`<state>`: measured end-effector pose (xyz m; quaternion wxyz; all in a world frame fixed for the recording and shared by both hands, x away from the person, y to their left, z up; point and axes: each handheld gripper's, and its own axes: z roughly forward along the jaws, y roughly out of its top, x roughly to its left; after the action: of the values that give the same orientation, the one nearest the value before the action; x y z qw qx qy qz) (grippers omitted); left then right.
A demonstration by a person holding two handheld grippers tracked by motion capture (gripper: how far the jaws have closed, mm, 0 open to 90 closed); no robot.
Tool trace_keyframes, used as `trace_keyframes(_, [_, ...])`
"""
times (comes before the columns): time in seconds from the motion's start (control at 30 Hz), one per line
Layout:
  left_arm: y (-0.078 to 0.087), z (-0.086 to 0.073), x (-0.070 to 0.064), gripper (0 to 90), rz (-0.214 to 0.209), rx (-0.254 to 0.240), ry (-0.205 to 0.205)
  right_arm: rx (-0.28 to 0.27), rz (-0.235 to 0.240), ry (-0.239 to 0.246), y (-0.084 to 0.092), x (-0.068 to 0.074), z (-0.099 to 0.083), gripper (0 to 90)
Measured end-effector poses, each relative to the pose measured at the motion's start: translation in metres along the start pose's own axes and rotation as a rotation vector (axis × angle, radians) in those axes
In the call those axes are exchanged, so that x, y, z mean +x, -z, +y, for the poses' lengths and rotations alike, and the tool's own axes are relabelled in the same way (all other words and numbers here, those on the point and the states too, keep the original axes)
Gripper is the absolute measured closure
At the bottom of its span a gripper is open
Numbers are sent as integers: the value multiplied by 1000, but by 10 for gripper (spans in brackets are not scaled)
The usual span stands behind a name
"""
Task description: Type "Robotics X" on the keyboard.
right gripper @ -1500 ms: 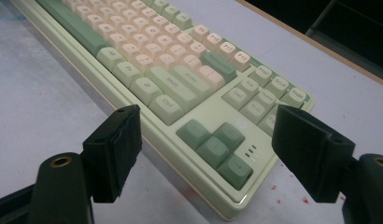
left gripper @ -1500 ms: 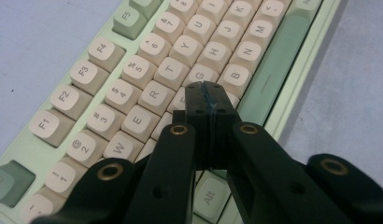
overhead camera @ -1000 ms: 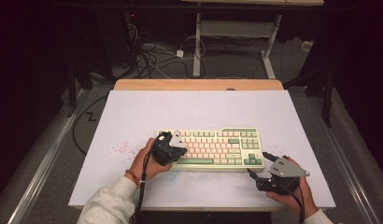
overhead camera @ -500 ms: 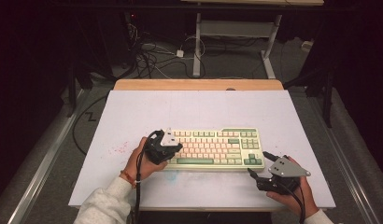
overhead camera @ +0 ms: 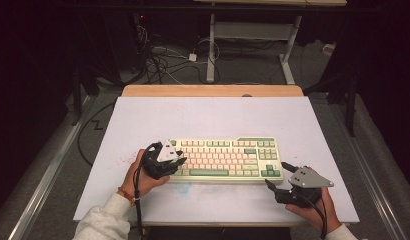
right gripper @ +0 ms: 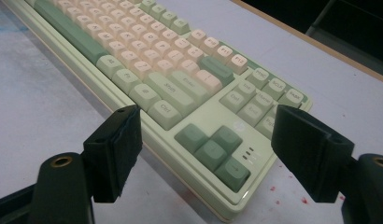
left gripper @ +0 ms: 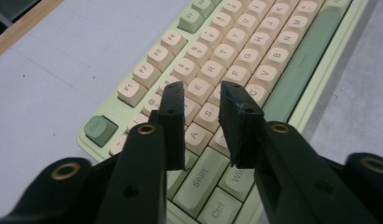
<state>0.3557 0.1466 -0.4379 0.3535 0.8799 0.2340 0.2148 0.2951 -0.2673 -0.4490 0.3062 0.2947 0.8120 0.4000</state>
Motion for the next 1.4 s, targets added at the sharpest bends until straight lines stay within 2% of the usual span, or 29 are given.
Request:
trace_keyframes(0.07, [2, -2, 0, 632, -6, -11, 1, -2, 4, -6, 0, 0, 0, 250])
trace_keyframes(0.13, [4, -5, -1, 574, 24, -21, -2, -1, 6, -7, -1, 0, 1, 250])
trace_keyframes(0.17, [5, -7, -1, 534, 20, -26, 3, 0, 7, -4, -1, 1, 1, 250])
trace_keyframes(0.27, [6, -11, -3, 404, 44, -33, 13, -5, 7, -4, -1, 1, 3, 254])
trace_keyframes(0.4, [6, -19, -7, 280, 50, -35, 29, -7, 5, -2, -2, 2, 5, 256])
trace_keyframes(0.53, [8, -27, -14, 206, 50, -35, 41, -6, 10, -1, -3, 4, 5, 256])
trace_keyframes(0.77, [16, -46, -22, 175, 52, -26, 50, -7, 6, 7, -4, 6, 6, 250])
trace_keyframes(0.83, [19, -51, -23, 175, 47, -22, 66, -8, 2, 11, -4, 6, 6, 250])
trace_keyframes(0.97, [22, -57, -23, 249, 29, -11, 83, -7, 1, 19, -4, 7, 6, 249])
trace_keyframes(1.03, [23, -57, -21, 334, 19, -3, 91, -6, 0, 25, -5, 8, 7, 249])
trace_keyframes(1.1, [23, -56, -19, 457, -7, -6, 106, -4, -2, 30, -5, 8, 7, 248])
trace_keyframes(1.17, [22, -53, -18, 607, -9, 12, 114, -4, 1, 35, -5, 8, 7, 247])
trace_keyframes(1.23, [22, -50, -15, 719, -32, 4, 122, -2, -2, 36, -5, 8, 6, 247])
trace_keyframes(1.3, [22, -45, -12, 800, -44, 3, 130, 1, -2, 35, -5, 8, 6, 247])
trace_keyframes(1.4, [20, -35, -7, 868, -56, -10, 141, 4, -4, 35, -6, 8, 5, 247])
